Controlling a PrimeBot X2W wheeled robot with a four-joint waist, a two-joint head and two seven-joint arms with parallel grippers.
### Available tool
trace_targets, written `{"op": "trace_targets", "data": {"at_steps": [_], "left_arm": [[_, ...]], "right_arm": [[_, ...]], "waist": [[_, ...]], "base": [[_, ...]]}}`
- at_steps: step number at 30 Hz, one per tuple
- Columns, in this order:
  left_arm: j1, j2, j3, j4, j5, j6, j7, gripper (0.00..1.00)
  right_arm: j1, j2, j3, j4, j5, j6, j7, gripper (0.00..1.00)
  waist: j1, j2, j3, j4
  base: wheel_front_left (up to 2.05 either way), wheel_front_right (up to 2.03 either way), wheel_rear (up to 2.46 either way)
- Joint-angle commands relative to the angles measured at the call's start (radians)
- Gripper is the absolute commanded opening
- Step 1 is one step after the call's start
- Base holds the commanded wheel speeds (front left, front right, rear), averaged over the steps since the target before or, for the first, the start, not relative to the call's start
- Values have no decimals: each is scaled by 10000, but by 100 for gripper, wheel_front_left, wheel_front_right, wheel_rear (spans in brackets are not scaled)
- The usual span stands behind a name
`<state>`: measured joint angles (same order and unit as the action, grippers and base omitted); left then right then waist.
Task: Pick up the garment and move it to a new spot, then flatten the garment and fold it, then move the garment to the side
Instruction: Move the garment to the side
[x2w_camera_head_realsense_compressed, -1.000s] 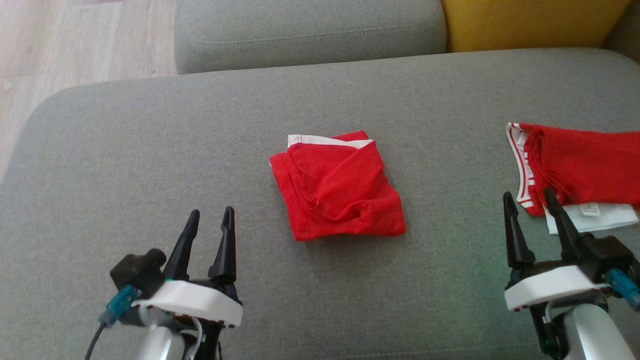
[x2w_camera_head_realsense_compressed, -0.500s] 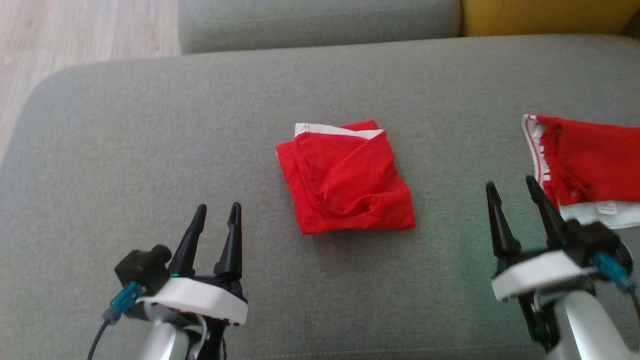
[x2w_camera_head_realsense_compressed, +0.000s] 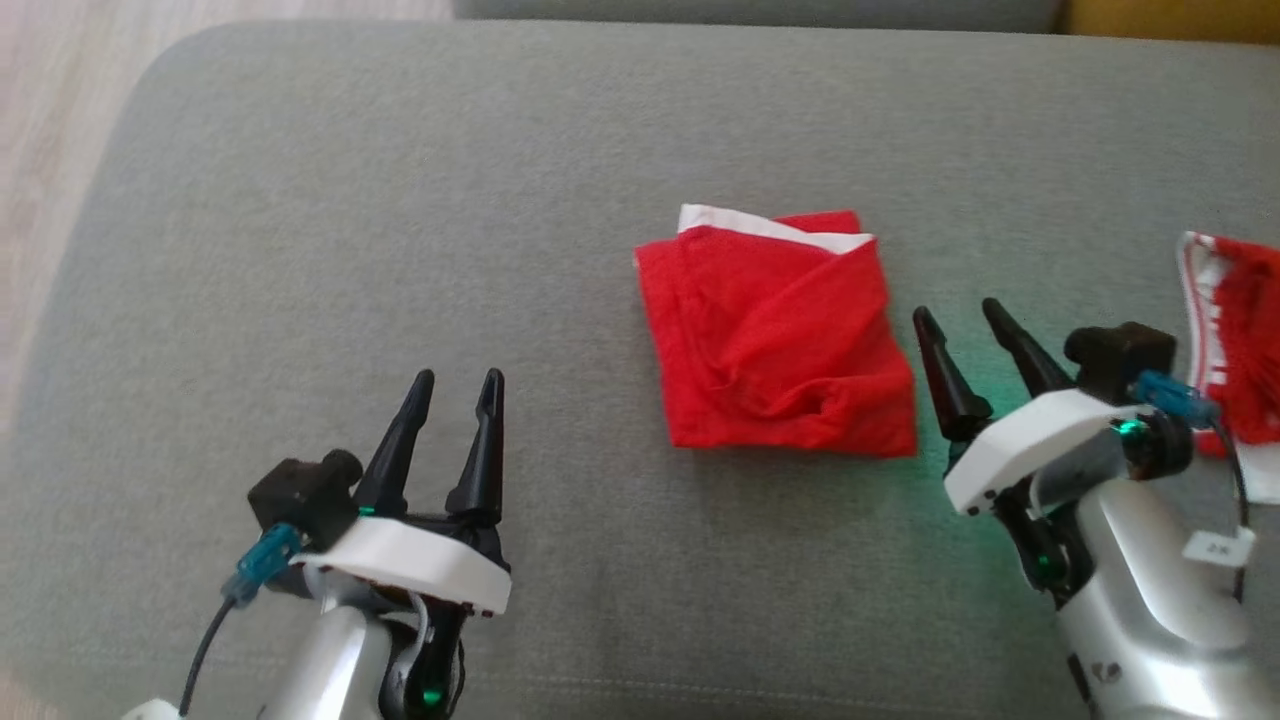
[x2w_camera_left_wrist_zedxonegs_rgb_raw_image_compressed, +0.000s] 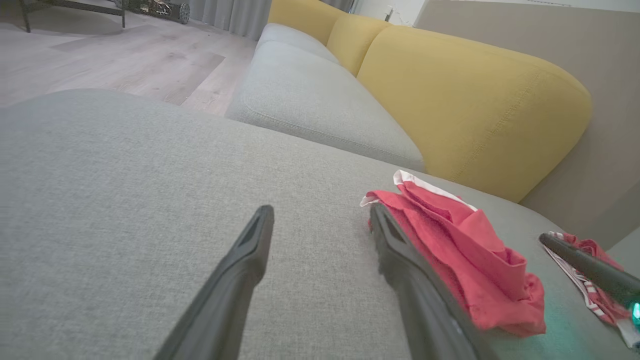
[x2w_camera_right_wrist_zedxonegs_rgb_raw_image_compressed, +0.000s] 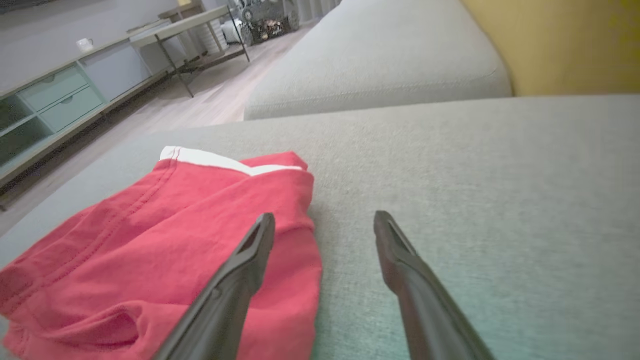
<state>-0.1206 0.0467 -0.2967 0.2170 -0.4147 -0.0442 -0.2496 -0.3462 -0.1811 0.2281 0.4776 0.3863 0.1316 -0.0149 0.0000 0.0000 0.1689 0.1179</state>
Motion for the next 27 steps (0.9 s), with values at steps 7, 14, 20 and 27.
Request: {"op": "trace_targets", "data": {"at_steps": [7, 14, 20, 27], "left_arm": [[-514, 35, 241, -261, 132, 33, -122, 100], [-677, 35, 168, -256, 159, 52, -122, 100], [-846, 35, 38, -241, 128, 86, -122, 100], [-756, 35, 140, -261, 113, 110, -122, 100]], "right_arm": [[-973, -20, 929, 1039, 603, -9, 82, 100], [-1685, 192, 1464, 2486, 655, -9, -18, 100], [-2185, 358, 1998, 3512, 643, -9, -96, 0], [-2646, -9, 2831, 3655, 9, -9, -1165, 0]], "waist": [[0, 0, 301, 421], [0, 0, 459, 476], [0, 0, 494, 493], [0, 0, 332, 218]], "base": [[0, 0, 0], [0, 0, 0], [0, 0, 0], [0, 0, 0]]}}
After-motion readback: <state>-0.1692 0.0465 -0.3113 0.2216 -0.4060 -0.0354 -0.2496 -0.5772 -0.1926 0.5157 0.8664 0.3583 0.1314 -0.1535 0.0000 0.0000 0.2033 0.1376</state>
